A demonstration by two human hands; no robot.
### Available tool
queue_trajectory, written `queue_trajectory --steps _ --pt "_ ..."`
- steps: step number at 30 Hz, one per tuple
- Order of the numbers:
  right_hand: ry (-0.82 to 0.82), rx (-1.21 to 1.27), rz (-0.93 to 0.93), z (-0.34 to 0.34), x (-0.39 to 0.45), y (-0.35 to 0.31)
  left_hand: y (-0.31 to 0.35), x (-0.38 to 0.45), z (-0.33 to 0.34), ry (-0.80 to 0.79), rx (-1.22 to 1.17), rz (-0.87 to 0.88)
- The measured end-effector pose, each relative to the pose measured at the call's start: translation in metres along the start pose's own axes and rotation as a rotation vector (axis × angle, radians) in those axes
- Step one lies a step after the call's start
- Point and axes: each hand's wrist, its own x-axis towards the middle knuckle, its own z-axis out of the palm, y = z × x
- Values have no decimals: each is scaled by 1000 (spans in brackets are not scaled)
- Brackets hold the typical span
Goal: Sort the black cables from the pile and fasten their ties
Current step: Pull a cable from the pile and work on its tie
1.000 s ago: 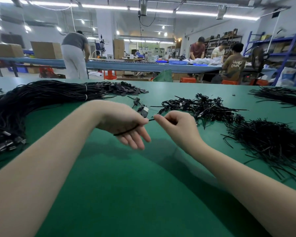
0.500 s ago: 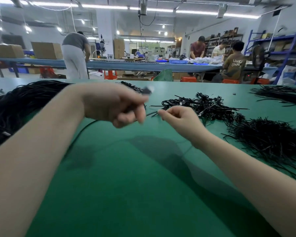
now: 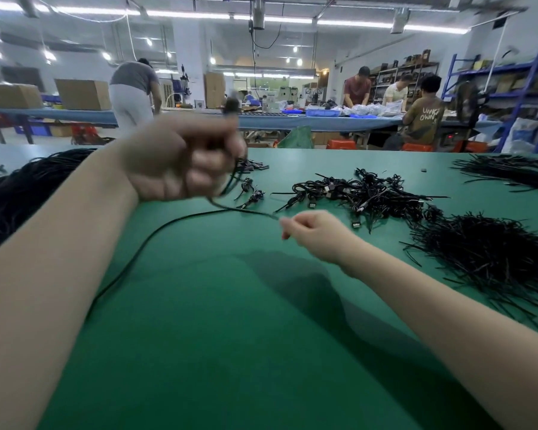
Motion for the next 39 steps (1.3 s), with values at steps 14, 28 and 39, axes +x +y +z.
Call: queue_trajectory --steps 14,28,39 --pt "-65 256 -289 10 -9 -20 -11 28 46 323 -438 179" --pt "-6 760 102 7 4 -2 -57 49 48 488 -51 -150" --pt "-125 675 42 -2 3 -10 -63 50 49 380 -345 -28"
